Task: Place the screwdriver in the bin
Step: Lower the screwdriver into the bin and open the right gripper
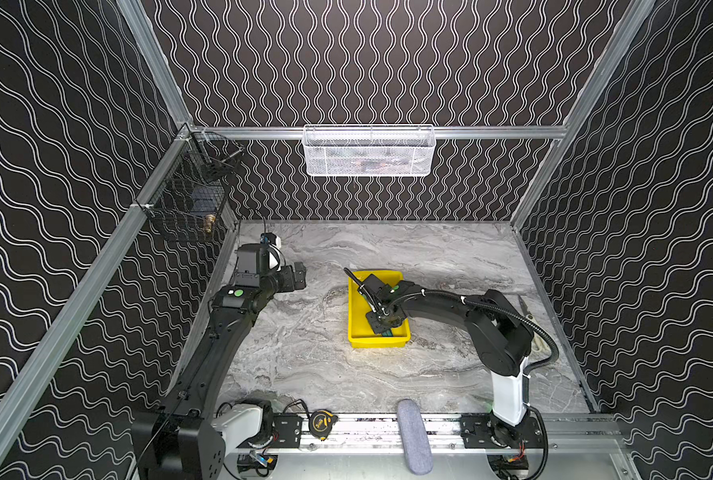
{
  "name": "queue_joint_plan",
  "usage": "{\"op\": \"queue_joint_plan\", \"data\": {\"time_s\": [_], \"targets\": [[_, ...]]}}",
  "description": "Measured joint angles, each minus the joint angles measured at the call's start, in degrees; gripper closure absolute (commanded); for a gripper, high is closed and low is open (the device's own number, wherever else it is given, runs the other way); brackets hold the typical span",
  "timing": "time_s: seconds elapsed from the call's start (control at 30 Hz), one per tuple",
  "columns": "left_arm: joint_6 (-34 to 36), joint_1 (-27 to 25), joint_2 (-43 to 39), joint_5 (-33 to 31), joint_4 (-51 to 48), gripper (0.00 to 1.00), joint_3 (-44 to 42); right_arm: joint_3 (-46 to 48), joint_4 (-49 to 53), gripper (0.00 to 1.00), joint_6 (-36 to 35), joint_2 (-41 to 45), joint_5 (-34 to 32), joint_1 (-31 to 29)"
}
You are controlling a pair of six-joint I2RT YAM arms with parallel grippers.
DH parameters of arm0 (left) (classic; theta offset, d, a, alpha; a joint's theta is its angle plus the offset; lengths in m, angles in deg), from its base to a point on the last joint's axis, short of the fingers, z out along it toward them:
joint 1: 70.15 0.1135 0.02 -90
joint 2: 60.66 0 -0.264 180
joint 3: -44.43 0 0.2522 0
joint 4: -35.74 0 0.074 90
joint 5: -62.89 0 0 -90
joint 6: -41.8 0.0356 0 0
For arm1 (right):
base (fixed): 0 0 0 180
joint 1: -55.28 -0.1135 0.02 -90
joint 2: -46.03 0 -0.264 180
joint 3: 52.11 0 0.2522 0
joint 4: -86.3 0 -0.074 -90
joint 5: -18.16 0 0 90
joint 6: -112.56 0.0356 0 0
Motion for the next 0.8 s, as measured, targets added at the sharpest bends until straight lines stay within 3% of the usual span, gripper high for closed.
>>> {"op": "queue_joint_plan", "data": {"time_s": [0.2, 0.47, 0.8], "targets": [[0.00, 0.00, -0.22, -0.07, -0.04, 0.01, 0.00, 0.61, -0.35, 0.62, 0.02, 0.81, 0.02, 0.02], [0.00, 0.00, -0.55, -0.39, -0.02, 0.01, 0.00, 1.05, -0.52, 0.45, 0.11, 2.36, -0.17, 0.35], [0.00, 0.00, -0.44, -0.42, -0.02, 0.01, 0.00, 0.13, -0.28, 0.41, 0.11, 8.50, 0.31, 1.33]]}}
